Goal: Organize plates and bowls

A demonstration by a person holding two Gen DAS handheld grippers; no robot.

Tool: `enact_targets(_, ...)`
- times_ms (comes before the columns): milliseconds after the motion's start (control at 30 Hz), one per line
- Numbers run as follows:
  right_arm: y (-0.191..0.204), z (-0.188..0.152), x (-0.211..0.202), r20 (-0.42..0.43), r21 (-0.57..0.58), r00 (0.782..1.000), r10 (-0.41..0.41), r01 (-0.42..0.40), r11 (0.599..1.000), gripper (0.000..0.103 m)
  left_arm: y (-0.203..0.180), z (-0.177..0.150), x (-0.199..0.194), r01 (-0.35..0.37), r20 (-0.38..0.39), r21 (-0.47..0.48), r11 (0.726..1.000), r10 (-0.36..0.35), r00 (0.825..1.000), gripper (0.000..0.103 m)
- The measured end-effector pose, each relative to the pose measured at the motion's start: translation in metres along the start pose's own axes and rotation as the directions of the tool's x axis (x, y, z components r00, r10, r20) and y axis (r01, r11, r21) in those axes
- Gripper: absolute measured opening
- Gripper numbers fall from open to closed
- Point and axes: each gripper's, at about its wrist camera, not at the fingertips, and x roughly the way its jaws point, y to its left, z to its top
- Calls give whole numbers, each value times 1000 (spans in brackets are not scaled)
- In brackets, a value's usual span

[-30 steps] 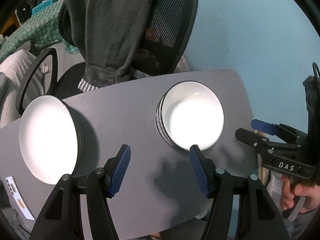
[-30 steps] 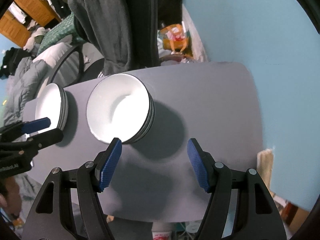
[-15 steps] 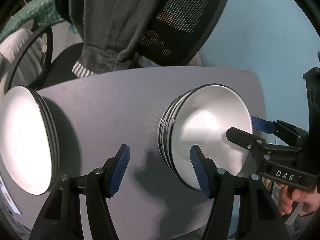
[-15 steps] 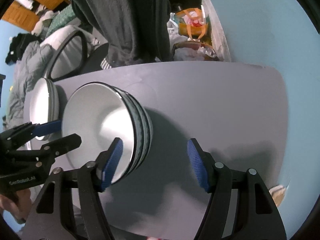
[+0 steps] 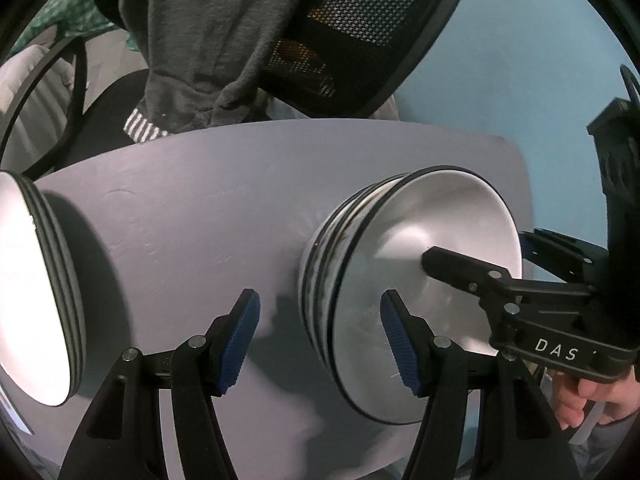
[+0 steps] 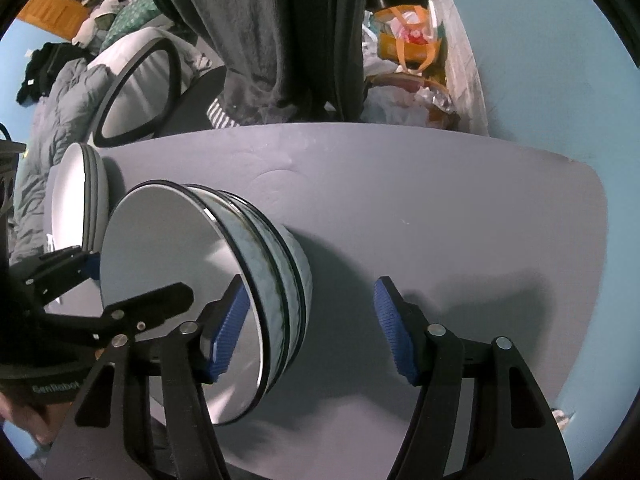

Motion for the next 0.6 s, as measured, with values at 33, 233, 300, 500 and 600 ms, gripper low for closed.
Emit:
enact_targets(33, 0, 1, 1, -4, 1, 1000, 7, -7, 1000, 55, -1, 1, 1, 3, -2, 2, 1000, -3, 1000, 64)
enact_targets(233, 4, 3, 2, -20, -21, 1000, 19, -19, 1000, 48, 0, 3, 5, 36, -23, -13, 999, -37, 999, 52)
enact_targets(300, 5, 4, 2, -29, -29, 999, 24, -25, 999, 46, 1, 3, 6, 70, -30, -29, 997, -71, 997, 47)
enact_targets(500, 8, 9, 6, -54, -47, 998, 38, -40, 998, 40, 7, 3, 5, 104, -23, -65, 992, -106, 994, 46)
enact_targets(600, 11, 11, 9, -75, -54, 996, 48, -52, 997, 37, 4, 4, 5, 92, -31, -49, 995, -94, 995, 45)
